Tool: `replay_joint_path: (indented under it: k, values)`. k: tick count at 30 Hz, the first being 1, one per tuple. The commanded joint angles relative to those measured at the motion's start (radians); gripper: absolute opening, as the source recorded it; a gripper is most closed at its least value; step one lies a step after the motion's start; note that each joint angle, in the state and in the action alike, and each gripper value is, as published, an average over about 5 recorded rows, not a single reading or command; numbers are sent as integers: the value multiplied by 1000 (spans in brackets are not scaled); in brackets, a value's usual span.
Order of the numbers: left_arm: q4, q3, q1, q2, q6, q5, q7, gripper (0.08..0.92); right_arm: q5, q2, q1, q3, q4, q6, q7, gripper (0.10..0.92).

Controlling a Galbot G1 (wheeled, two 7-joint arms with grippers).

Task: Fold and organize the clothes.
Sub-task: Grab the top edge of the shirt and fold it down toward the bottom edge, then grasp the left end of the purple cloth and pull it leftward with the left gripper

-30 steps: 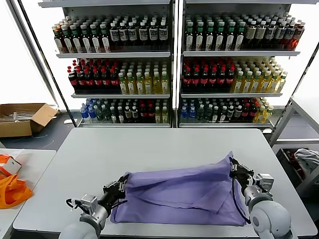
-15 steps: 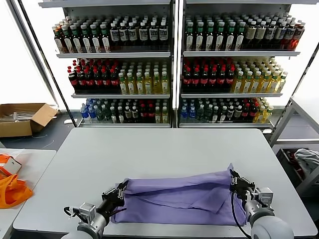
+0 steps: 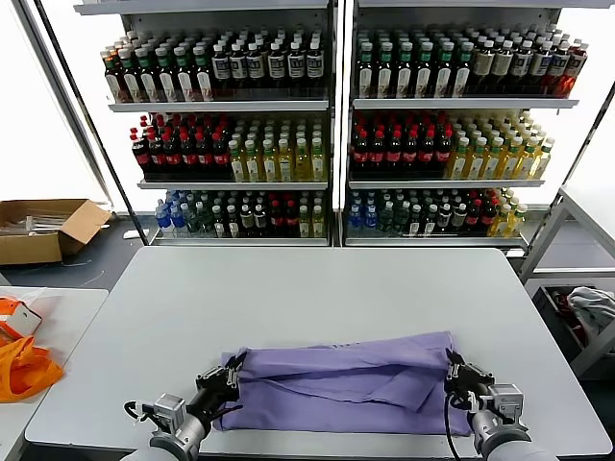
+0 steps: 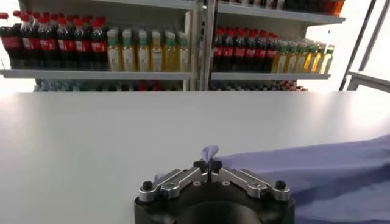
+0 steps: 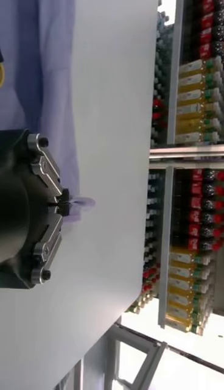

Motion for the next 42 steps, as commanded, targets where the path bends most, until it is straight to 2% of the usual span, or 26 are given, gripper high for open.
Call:
replay_joint_path:
  k: [1,8,15,20,25,29,37,42]
  values:
    - [18,6,3,-3,-3,11,3,85,-41,4,-30,-13,-19,-2,3,107]
    - [15,16,19,-12,-44,96,17,85,-82,25,-43,-46,-37,19,0,107]
    - [9,20,13,-32,-40,115,-6,88,-97,23,-48,-46,-40,22,0,107]
    - [-24,13,18,-38,-40,132,-12,174,-110,26,-60,-18,-2,36,-1,145]
    - [-96,10,31,-62,-16,183,-37,321,-156,54,-64,30,90,97,0,289]
    - [-144,-6,51,-100,6,232,-80,434,-107,63,-50,63,163,106,17,402]
    - [-116,-39,79,-158,30,171,-160,668,-65,69,-21,56,194,115,40,636]
    - [-95,-40,88,-188,36,147,-176,790,-61,63,-13,48,185,118,43,769]
